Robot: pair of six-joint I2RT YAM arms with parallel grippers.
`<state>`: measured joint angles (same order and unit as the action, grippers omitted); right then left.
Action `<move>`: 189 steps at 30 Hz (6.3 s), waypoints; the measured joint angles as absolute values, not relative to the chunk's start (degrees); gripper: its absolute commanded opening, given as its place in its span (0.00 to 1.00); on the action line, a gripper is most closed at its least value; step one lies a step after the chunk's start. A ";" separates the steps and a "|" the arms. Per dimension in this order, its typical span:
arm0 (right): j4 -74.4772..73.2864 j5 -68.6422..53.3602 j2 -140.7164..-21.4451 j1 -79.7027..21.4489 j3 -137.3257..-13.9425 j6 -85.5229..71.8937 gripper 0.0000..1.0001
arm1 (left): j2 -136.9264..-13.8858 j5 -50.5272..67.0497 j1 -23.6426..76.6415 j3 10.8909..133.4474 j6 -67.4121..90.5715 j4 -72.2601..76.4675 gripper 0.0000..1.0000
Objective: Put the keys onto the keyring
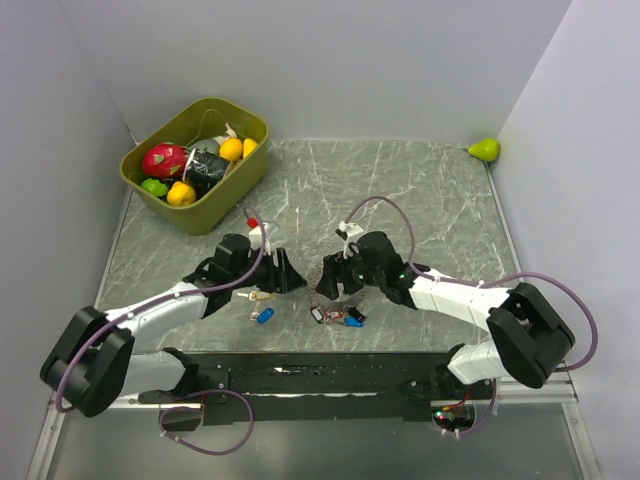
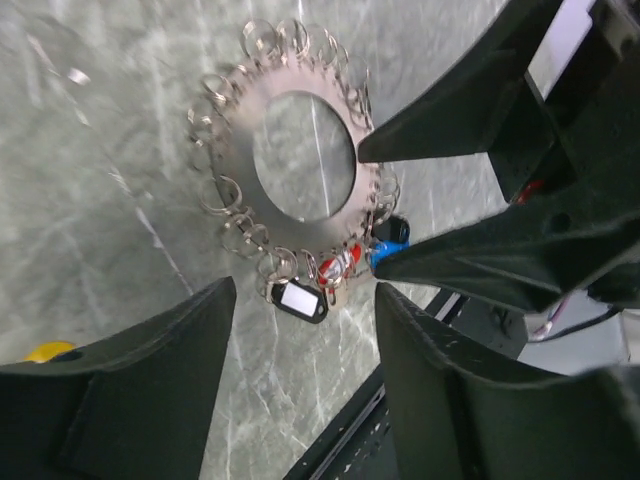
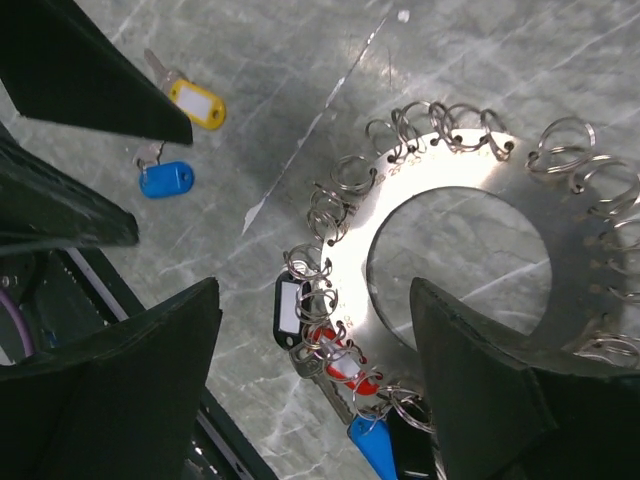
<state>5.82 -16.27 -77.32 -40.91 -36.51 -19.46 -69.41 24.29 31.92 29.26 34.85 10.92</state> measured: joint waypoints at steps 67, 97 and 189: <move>12.34 -21.85 -95.57 -40.99 -42.00 -24.60 0.43 | -85.93 19.62 36.10 22.74 35.46 29.28 0.30; 17.56 -23.64 -95.92 -38.87 -39.92 -29.12 0.37 | -95.11 22.24 36.10 20.60 42.74 48.36 0.39; 33.82 -50.37 -67.57 -36.88 -27.99 -25.43 0.31 | -54.85 37.28 39.59 28.10 26.65 14.33 0.01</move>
<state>33.82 -50.37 -67.57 -36.88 -27.99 -25.43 -54.85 37.28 39.59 28.10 26.65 14.33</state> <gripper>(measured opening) 0.433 0.021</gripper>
